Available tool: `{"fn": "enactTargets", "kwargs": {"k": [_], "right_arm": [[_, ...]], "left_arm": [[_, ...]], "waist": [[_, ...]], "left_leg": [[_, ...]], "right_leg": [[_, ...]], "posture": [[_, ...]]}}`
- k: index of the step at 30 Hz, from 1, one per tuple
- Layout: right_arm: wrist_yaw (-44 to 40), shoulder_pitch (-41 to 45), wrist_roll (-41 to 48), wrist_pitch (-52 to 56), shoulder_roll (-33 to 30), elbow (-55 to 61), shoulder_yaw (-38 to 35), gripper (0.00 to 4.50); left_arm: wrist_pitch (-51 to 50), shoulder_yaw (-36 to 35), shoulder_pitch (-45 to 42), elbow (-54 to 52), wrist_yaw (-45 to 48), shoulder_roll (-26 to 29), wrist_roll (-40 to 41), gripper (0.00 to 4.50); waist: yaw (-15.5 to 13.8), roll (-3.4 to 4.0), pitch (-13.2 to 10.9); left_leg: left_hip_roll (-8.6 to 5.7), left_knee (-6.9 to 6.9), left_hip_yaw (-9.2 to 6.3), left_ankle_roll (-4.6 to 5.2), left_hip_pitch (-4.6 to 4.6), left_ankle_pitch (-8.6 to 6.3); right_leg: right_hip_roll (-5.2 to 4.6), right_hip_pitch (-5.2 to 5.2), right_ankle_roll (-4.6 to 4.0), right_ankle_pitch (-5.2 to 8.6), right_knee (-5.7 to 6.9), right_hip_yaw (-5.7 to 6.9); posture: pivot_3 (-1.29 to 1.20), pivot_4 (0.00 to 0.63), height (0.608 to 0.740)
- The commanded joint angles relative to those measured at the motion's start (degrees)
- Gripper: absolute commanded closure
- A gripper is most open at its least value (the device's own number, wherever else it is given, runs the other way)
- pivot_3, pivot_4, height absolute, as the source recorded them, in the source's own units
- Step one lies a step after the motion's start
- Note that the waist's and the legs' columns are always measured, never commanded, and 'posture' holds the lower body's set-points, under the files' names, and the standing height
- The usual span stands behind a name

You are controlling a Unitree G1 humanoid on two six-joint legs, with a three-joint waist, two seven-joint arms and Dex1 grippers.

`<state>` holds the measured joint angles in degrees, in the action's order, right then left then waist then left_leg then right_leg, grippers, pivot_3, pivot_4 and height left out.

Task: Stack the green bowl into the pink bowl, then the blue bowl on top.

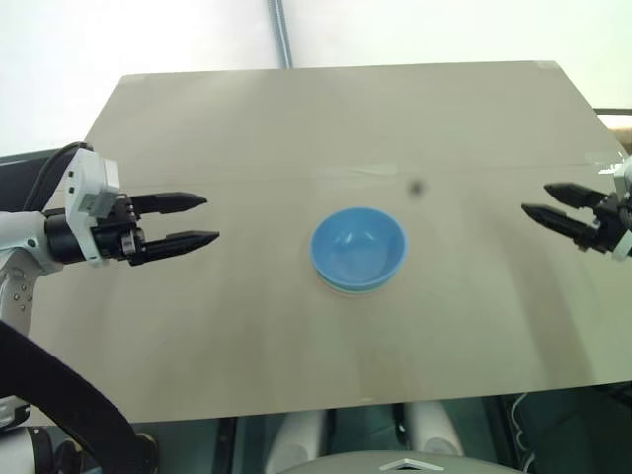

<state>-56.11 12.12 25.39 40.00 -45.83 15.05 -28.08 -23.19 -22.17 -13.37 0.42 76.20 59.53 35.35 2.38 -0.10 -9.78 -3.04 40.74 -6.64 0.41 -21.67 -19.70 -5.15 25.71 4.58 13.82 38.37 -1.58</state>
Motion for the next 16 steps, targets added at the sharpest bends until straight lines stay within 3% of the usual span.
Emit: {"fn": "enactTargets", "kwargs": {"k": [1, 6, 16], "right_arm": [[-3.98, -4.10, 6.62, 1.15, -2.46, 6.99, -4.05, 1.64], [-10.31, -10.74, 13.78, 2.23, -6.12, 12.57, -4.22, 1.64], [-10.06, -10.84, 13.83, -1.48, -8.23, 10.93, -1.20, 1.64]], "left_arm": [[0.51, -2.29, 1.88, -2.01, 0.96, 0.22, 0.94, 1.15], [1.01, -2.10, 2.85, -2.00, 2.08, 0.27, 1.12, 1.15], [1.60, -2.86, 4.55, -3.29, 2.93, 0.33, 1.09, 1.15]], "waist": [[0.08, 0.00, 0.00], [-0.17, 0.00, 0.00], [-0.26, -0.02, 0.01]], "left_leg": [[0.01, 0.00, 0.06, 0.01, 0.02, 0.00], [0.11, 0.09, 0.03, 0.01, 0.11, -0.01], [0.12, 0.26, 0.05, 0.01, 0.15, -0.01]], "right_leg": [[0.00, -0.01, 0.01, 0.00, 0.00, -0.06], [0.08, -0.13, 0.01, -0.01, 0.09, -0.03], [0.08, -0.17, 0.00, -0.01, 0.21, -0.04]], "posture": [[0.00, 0.150, 0.740], [0.00, 0.150, 0.740], [0.00, 0.150, 0.740]]}}
